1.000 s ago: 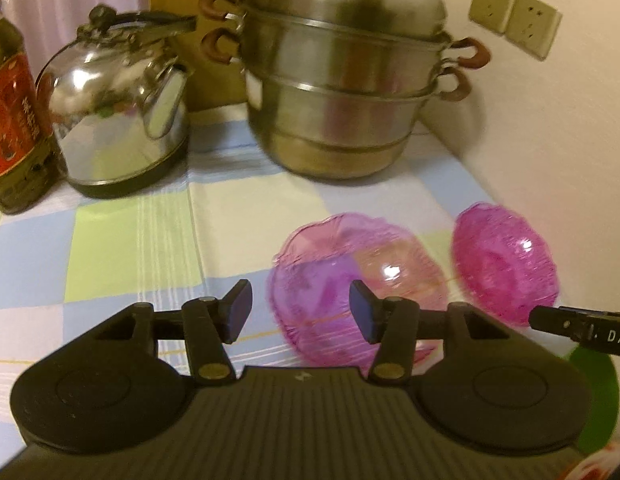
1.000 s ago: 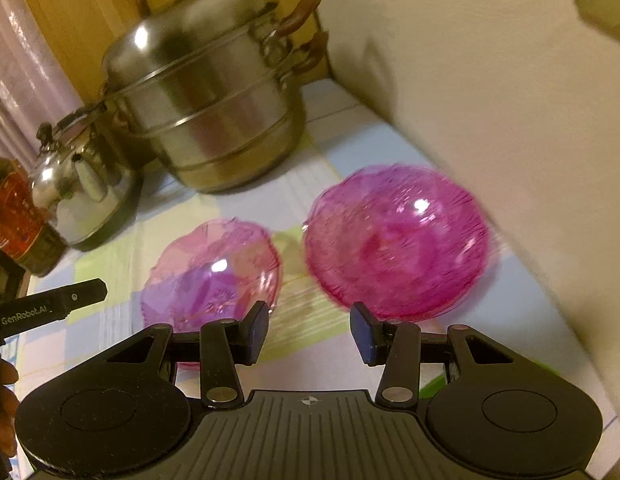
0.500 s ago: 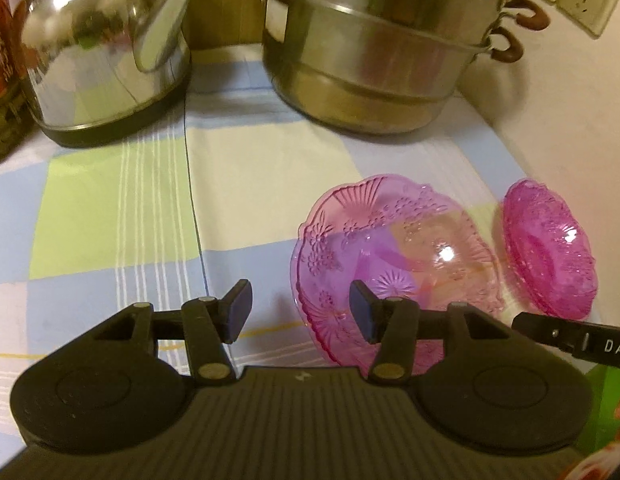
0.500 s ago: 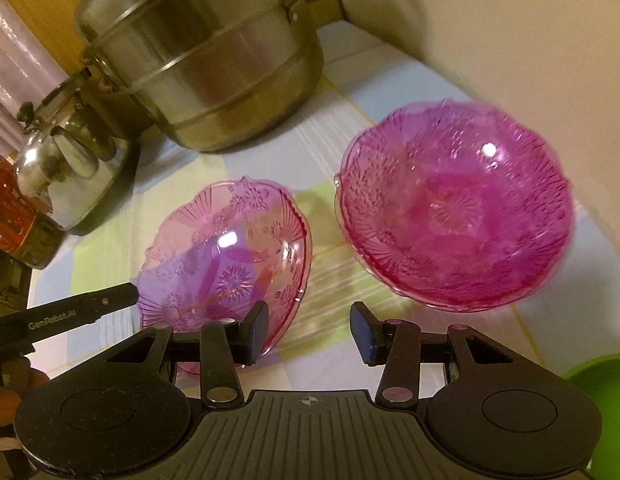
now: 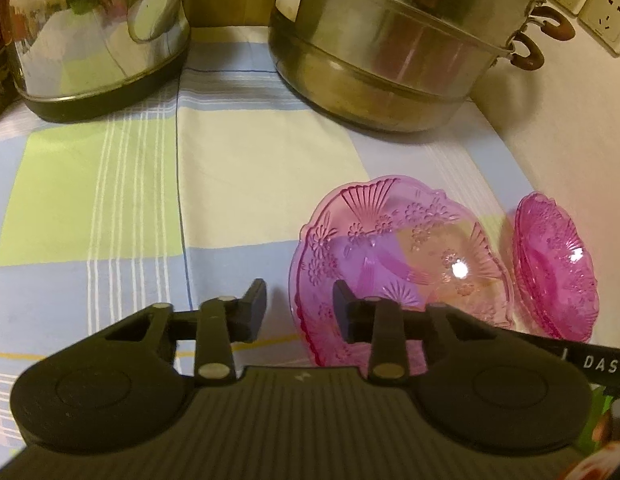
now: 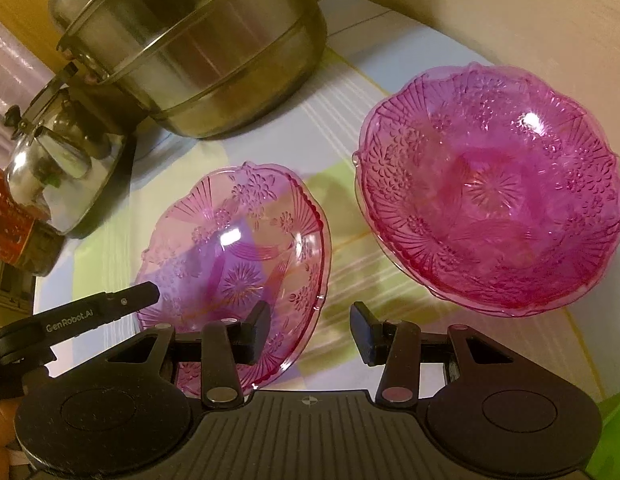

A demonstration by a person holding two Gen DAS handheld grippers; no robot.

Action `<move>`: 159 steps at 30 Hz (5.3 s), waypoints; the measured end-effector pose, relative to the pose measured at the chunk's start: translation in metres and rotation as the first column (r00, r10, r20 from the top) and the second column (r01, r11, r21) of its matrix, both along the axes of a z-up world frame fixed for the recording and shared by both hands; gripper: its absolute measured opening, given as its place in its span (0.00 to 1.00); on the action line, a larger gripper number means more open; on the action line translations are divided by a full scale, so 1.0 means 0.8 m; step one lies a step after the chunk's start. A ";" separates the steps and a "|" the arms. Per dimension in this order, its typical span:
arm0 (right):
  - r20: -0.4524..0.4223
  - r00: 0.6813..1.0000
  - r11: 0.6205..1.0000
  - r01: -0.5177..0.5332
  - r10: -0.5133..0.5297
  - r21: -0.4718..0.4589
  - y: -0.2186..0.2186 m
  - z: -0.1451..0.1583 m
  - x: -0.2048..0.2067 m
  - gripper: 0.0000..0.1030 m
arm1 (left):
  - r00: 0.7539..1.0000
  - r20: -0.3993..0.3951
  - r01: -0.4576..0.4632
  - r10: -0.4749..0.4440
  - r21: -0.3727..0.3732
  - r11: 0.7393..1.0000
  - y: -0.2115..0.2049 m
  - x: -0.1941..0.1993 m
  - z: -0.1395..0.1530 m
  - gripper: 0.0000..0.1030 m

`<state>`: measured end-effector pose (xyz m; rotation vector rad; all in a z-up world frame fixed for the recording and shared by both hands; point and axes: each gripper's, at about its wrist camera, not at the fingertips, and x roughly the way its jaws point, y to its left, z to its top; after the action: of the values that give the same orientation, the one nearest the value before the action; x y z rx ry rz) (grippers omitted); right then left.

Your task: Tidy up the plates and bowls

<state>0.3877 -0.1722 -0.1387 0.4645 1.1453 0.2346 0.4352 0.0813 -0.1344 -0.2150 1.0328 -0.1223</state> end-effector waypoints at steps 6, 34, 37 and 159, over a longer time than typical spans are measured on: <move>-0.006 1.000 1.000 0.003 -0.003 0.012 0.001 -0.004 0.000 0.44 | 1.000 0.011 0.002 -0.002 0.010 1.000 -0.001 -0.002 0.001 0.16; 0.071 0.997 0.999 -0.032 0.032 -0.008 0.002 0.040 -0.012 0.12 | 0.999 0.036 0.016 -0.016 0.022 1.000 -0.003 -0.023 0.041 0.09; 0.088 0.996 1.000 -0.023 0.023 -0.006 -0.006 0.054 -0.017 0.12 | 0.998 0.056 0.026 -0.028 0.025 0.999 -0.012 -0.027 0.061 0.09; 0.231 0.970 0.997 0.078 -0.071 -0.022 -0.156 0.179 -0.322 0.37 | 0.966 0.244 -0.083 0.090 -0.038 0.996 -0.106 -0.367 0.179 0.34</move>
<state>0.1300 -0.2972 0.0042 0.4400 0.9017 0.2000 0.1412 -0.0033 0.0084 -0.2627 0.7745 -0.0817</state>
